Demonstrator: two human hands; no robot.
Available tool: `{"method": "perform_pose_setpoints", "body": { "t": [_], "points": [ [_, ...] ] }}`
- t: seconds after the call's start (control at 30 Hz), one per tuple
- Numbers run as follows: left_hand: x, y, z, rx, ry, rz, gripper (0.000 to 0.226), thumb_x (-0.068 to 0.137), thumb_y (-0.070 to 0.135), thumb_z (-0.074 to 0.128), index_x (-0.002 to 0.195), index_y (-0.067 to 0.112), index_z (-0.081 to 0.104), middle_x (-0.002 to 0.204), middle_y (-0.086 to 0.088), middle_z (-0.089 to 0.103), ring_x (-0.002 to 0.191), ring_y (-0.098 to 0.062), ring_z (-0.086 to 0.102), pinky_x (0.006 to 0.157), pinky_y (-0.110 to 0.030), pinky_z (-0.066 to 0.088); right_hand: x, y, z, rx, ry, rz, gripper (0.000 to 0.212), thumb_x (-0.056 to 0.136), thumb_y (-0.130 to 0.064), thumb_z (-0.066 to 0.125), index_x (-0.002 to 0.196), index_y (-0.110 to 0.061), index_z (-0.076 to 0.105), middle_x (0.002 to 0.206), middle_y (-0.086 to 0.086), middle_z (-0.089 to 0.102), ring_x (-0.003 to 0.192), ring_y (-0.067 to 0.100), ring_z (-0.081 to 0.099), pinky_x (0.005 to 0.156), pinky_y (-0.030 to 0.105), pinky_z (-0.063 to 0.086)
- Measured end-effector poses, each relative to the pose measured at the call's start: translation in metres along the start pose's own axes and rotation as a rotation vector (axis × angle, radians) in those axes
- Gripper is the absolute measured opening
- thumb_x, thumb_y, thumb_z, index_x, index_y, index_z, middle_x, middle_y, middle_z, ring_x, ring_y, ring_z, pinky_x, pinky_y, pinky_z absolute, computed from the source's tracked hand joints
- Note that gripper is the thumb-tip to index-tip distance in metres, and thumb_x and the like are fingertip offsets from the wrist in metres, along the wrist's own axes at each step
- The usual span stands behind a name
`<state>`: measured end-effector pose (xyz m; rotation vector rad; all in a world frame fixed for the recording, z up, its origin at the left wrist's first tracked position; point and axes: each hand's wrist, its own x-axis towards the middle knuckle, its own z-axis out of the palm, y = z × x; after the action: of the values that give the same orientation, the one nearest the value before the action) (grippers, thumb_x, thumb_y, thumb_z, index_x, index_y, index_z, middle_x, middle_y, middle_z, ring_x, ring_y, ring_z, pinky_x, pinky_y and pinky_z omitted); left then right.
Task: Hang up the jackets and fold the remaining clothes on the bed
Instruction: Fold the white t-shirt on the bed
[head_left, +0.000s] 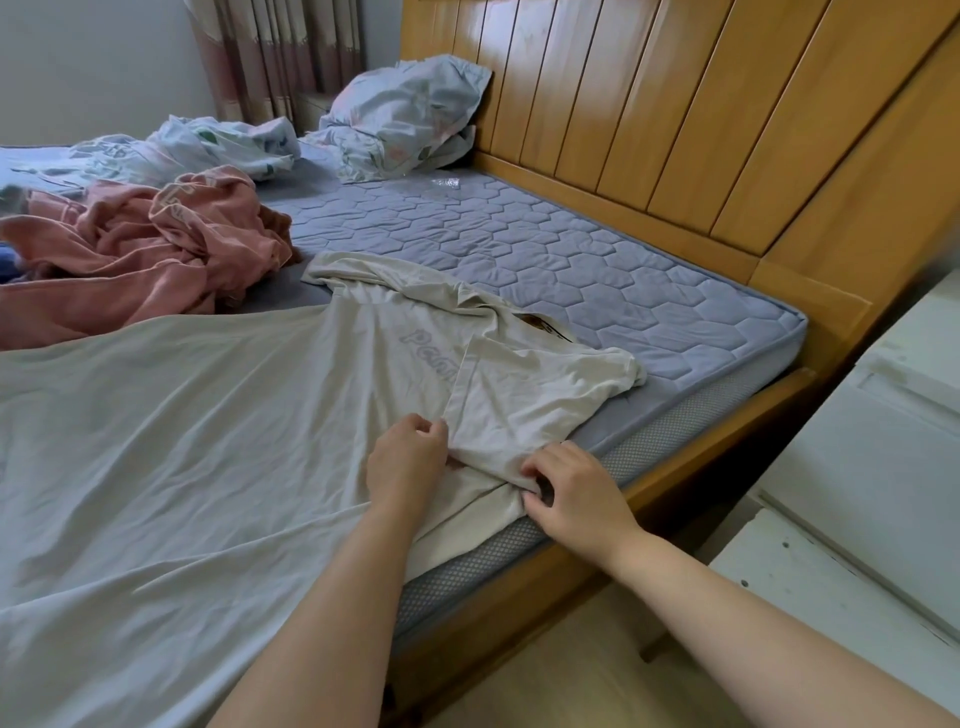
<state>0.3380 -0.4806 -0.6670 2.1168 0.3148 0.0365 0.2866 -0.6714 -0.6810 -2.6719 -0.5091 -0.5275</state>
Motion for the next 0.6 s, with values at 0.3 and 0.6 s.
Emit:
{"method": "perform_pose_setpoints", "body": {
  "t": [0.3, 0.6],
  "points": [
    [0.004, -0.005, -0.002, 0.157, 0.043, 0.036, 0.025, 0.089, 0.022, 0.053, 0.113, 0.023, 0.060, 0.100, -0.001, 0.063, 0.085, -0.019, 0.060, 0.071, -0.029, 0.048, 0.015, 0.000, 0.001, -0.189, -0.220, -0.187, 0.017, 0.081, -0.016, 0.049, 0.074, -0.010, 0.064, 0.074, 0.003, 0.059, 0.072, 0.021, 0.052, 0.068, 0.038, 0.050],
    [0.007, -0.017, 0.012, 0.862, -0.340, 0.424, 0.053, 0.100, 0.048, 0.013, 0.152, 0.039, 0.008, 0.160, 0.010, -0.005, 0.147, -0.021, -0.012, 0.117, -0.052, -0.009, 0.032, 0.047, -0.010, -0.310, -0.484, 0.263, 0.050, 0.103, -0.039, 0.019, 0.148, -0.020, 0.031, 0.156, -0.003, 0.027, 0.145, 0.011, 0.018, 0.117, 0.050, 0.002]
  ]
}}
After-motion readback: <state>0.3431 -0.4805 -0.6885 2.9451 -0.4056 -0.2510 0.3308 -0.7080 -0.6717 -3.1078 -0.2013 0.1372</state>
